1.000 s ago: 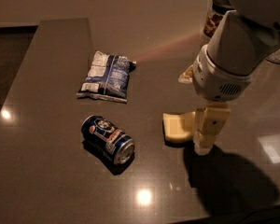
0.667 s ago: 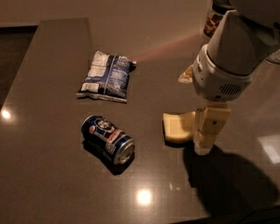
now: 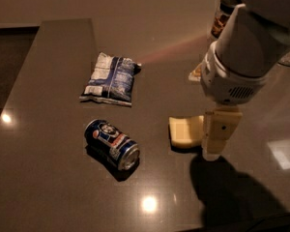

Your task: Place pepsi can upright

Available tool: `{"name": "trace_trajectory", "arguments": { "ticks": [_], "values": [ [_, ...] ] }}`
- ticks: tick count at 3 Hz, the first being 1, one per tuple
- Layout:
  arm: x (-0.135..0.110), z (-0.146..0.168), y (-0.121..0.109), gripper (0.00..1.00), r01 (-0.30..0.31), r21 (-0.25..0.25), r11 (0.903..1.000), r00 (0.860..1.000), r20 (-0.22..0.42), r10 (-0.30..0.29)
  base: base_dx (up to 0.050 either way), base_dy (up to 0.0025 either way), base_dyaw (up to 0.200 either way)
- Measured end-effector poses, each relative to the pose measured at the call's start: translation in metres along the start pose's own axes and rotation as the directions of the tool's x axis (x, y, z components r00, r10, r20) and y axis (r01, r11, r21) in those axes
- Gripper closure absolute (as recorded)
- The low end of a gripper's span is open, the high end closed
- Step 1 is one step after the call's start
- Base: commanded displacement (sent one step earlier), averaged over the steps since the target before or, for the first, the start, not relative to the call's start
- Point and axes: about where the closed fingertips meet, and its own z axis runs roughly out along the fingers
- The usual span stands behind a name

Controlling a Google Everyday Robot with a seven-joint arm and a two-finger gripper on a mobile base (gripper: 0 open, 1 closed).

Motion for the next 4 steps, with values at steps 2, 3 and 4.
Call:
{"name": "trace_trajectory", "arguments": {
  "ticks": [2, 3, 4],
  "values": [
    [0.016, -0.012, 0.006, 0.00, -0.052, 0.054, 0.9972, 0.994, 0.099, 0.046, 0.000, 0.00000, 0.000],
    [0.000, -0.021, 0.013, 0.00, -0.014, 0.080, 0.9967, 0.995, 0.102, 0.006, 0.000, 0.00000, 0.000],
    [-0.016, -0.031, 0.013, 0.00, 0.011, 0.120, 0.9927, 1.000, -0.017, -0.009, 0.000, 0.00000, 0.000]
  ]
}}
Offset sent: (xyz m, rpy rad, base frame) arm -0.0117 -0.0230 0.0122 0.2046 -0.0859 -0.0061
